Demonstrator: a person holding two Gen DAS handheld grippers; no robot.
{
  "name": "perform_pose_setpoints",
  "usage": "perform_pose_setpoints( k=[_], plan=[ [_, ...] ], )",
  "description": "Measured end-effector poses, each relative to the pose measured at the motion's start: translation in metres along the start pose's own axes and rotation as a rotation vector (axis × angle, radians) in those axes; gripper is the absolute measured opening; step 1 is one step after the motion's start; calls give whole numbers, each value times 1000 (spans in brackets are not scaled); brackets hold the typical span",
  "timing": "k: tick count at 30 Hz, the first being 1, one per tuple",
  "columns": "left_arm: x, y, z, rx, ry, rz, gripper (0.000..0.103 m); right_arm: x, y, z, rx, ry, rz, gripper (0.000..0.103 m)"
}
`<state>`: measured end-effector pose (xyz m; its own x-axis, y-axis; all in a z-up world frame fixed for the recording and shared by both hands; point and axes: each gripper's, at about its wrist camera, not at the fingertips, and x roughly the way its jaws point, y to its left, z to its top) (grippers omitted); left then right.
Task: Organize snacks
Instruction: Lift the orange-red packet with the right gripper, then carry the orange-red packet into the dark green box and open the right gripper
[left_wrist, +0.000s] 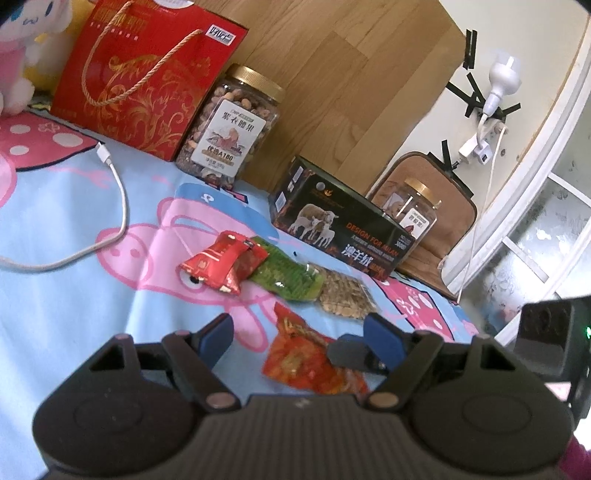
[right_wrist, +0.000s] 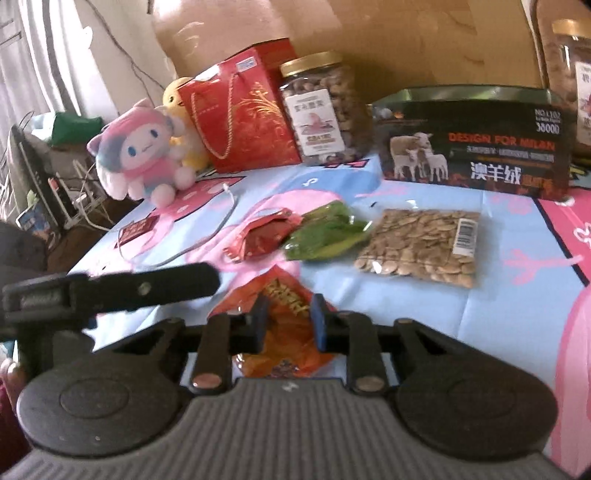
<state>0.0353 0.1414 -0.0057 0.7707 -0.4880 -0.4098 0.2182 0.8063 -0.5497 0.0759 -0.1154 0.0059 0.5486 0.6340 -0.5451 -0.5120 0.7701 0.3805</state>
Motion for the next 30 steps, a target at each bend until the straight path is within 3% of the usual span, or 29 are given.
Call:
perform_pose_setpoints(
  k=[2,5,16,20,27,30],
  plan=[
    [1,2,1,-13,3,-7,80,-1,0,-2,20,13,24,7],
    [1,5,1,-28,4,-11,80,-3,1,-9,59,37,73,3],
    [4,4,0,-21,12,-12,81,-8,16,-22,48,86,189,5],
    [4,4,0,-24,11,-12,81,-14,22,-25,-8,84,164,10],
    [-14,16,-3,-84,-5,-70,83,-22,2,-24,92,67,130,15],
    [-28,13,-8,-63,-5,-66,83,-27,-2,-23,109,56,137,18]
  ],
)
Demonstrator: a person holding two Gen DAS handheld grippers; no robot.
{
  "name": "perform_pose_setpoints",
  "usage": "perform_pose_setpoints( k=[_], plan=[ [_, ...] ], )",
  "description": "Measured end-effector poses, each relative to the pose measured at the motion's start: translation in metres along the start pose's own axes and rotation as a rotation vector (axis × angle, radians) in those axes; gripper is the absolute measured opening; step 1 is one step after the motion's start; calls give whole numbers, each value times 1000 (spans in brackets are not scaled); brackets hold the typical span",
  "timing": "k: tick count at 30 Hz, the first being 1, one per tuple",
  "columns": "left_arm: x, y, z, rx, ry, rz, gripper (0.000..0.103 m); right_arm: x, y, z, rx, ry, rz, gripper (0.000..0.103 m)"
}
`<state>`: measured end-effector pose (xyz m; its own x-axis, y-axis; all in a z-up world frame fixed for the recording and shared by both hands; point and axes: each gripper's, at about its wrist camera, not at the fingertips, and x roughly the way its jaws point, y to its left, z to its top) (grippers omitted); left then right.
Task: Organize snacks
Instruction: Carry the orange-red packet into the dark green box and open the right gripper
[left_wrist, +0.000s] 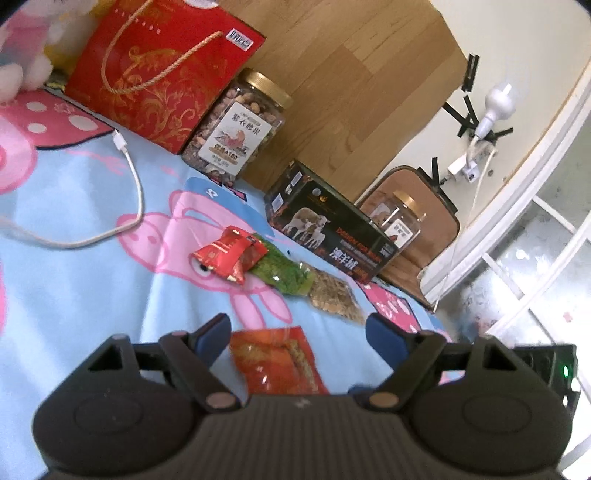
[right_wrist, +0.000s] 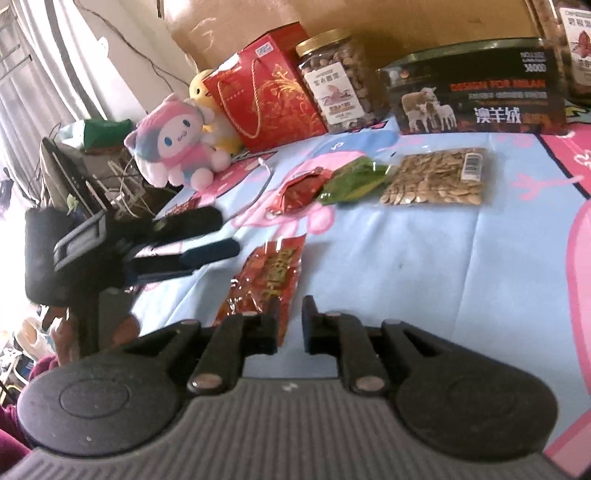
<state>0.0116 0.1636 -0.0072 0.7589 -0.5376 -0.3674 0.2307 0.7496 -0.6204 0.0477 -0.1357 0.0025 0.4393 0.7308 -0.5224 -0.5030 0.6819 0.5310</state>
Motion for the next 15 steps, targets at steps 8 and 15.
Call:
perform_pose_setpoints(
  k=[8,15],
  plan=[
    [4,-3,-15,-16,69,20,65,24,10,5,-3,21,31,30],
    [16,-14,-7,-43,92,-8,56,19,12,4,-23,-18,63,27]
  ],
)
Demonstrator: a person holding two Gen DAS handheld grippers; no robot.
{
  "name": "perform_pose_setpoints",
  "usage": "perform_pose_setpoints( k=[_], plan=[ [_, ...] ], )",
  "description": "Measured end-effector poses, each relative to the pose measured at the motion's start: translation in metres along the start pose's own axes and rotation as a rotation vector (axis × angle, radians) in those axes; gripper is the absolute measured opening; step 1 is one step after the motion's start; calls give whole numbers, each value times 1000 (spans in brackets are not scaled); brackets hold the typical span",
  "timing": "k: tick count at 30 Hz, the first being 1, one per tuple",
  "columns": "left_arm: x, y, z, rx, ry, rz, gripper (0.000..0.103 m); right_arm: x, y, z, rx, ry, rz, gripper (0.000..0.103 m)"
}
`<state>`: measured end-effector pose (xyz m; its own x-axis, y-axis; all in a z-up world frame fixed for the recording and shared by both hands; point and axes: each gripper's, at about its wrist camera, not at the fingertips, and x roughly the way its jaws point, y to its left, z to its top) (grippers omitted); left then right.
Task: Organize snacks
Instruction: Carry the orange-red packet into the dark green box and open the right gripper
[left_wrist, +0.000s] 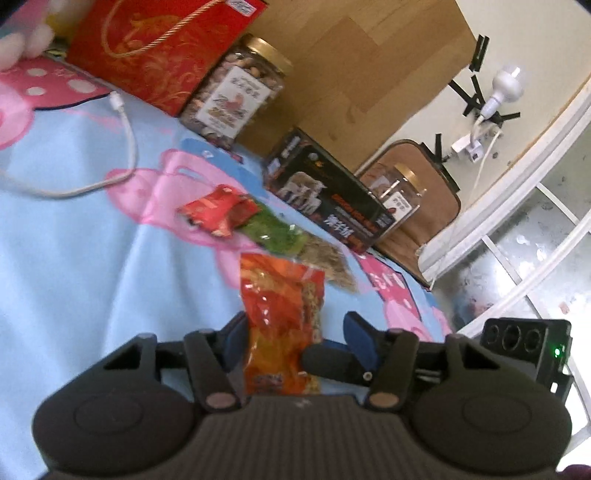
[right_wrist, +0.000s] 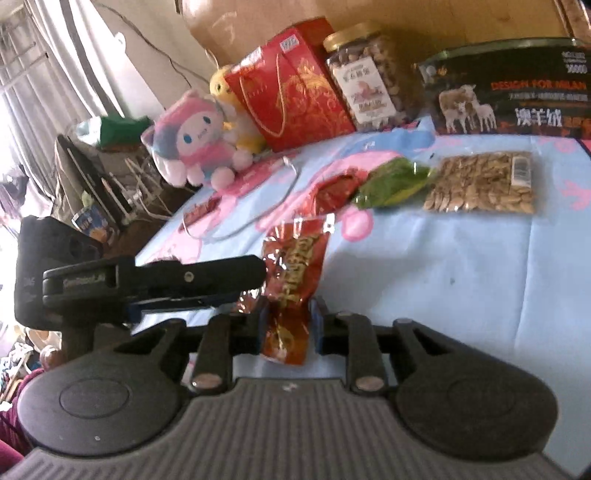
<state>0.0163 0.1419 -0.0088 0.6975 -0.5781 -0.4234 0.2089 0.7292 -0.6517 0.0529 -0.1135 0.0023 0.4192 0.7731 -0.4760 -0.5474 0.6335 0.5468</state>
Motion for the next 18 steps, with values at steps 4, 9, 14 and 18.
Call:
perform_pose_setpoints(
  k=[4,9,14,18],
  plan=[
    [19,-30,25,89,-5,-16,56,-19,1,16,-42,-103,-31,26],
    [70,-71,76,211,-6,-38,56,-43,-24,56,-38,-243,-108,26],
    [143,-118,130,341,-20,-17,56,-60,-64,102,-20,-373,-199,26],
    [209,-133,154,357,11,28,62,-59,-104,130,14,-434,-320,30]
  ],
)
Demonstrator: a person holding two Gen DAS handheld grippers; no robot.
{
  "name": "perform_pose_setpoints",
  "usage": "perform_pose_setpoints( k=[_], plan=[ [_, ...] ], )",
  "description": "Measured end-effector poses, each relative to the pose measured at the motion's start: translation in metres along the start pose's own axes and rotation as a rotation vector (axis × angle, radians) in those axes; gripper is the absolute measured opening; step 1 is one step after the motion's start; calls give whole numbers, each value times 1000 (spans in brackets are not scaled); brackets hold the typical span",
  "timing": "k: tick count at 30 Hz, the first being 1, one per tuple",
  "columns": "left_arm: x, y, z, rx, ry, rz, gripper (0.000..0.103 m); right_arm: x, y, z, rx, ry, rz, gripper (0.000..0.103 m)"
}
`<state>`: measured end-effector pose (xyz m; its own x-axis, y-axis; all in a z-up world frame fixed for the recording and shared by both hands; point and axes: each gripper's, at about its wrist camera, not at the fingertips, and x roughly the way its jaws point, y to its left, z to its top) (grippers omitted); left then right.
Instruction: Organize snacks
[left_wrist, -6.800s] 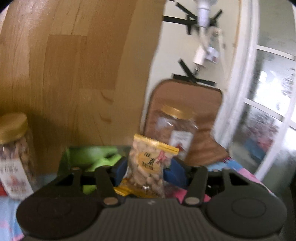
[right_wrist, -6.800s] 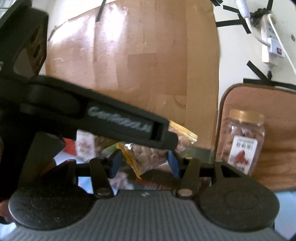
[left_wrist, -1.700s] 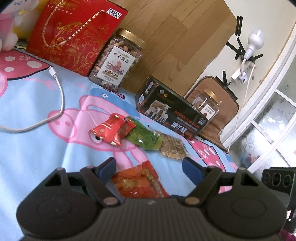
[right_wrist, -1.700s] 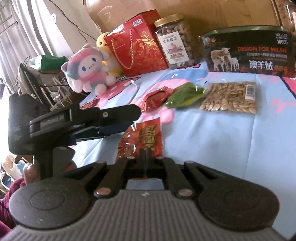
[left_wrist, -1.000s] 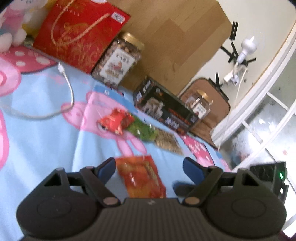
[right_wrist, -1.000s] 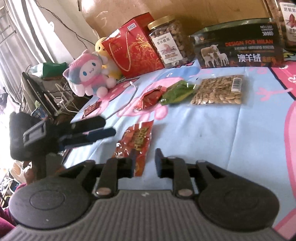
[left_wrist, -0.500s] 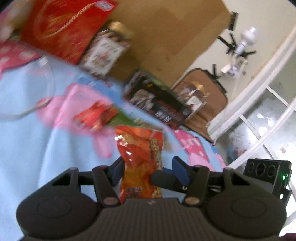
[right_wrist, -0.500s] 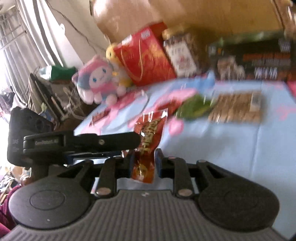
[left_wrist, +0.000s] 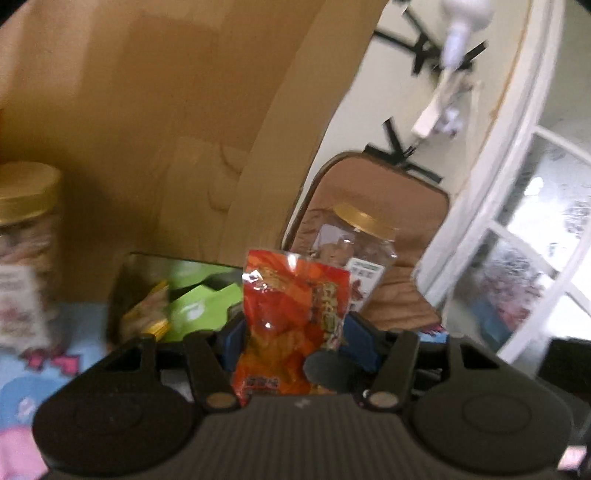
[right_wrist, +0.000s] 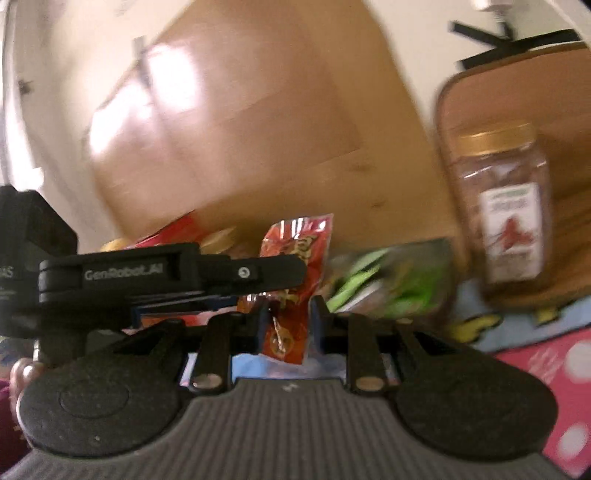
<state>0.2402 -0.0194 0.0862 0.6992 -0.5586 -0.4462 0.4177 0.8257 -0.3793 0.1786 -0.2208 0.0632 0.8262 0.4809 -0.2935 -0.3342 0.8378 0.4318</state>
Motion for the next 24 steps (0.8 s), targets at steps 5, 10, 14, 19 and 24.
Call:
perform_pose_setpoints(
  k=[5,10,14,19,24],
  plan=[
    [42,-2,4,-39,27,53,67,4,-42,-15,57,-107,-169,28],
    [7,6,-4,-35,-49,52,67,-7,-44,-11,27,-145,-163,32],
    [-57,28,-17,-76,-126,68,67,-10,-30,-15,6,-112,-49,32],
    [-133,71,-64,-168,-153,217,67,7,1,-28,-10,48,134,33],
    [-164,107,-113,-271,-111,299,67,38,38,-43,-20,217,205,42]
  ],
)
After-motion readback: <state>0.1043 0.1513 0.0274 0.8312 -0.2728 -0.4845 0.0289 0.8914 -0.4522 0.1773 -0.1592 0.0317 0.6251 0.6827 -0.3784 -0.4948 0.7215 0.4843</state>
